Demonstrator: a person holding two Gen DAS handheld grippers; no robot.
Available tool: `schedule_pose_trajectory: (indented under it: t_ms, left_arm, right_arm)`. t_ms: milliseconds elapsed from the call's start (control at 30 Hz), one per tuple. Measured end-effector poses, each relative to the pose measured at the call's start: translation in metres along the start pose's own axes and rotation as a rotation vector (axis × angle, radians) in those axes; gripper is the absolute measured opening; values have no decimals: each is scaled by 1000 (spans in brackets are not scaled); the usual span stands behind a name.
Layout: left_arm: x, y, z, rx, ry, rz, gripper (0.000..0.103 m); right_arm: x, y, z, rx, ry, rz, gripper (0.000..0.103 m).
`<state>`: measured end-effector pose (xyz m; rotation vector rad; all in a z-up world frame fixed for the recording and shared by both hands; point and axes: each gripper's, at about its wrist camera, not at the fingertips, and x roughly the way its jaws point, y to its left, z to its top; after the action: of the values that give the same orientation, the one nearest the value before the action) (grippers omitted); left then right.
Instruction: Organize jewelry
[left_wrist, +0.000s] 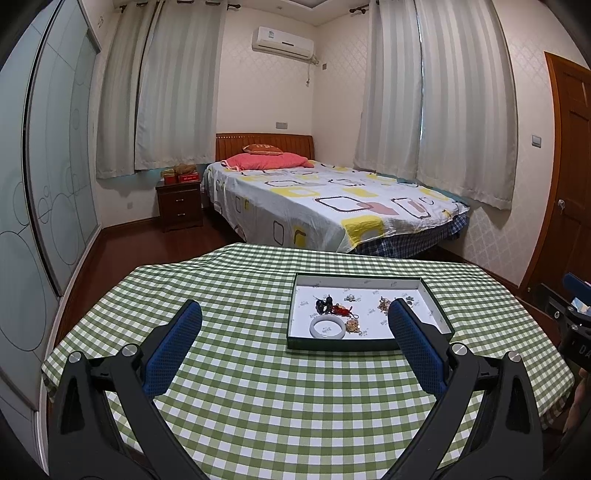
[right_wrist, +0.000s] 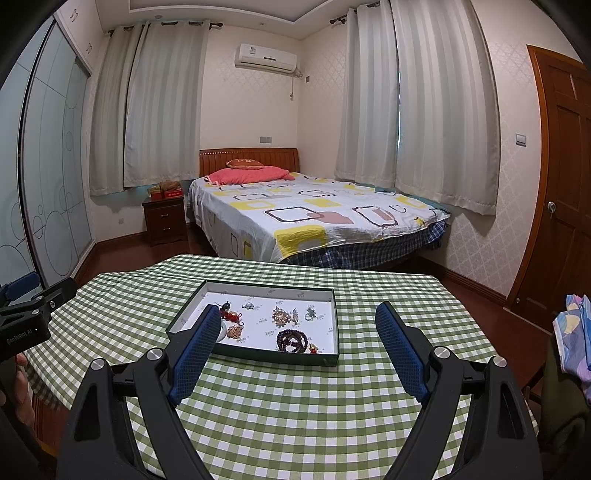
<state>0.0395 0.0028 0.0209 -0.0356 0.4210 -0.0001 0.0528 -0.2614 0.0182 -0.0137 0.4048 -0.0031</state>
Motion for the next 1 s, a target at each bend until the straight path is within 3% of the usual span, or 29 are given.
schedule_pose_trajectory:
  t_ms: [467,1000]
  left_arm:
    - [8,1,-3,-11,37,-19,98]
    - [4,-5,-4,19,10,-12,99]
  right_arm:
    - [2,1,-2,1,4,0,83]
    - [3,2,-6,3,10,1,83]
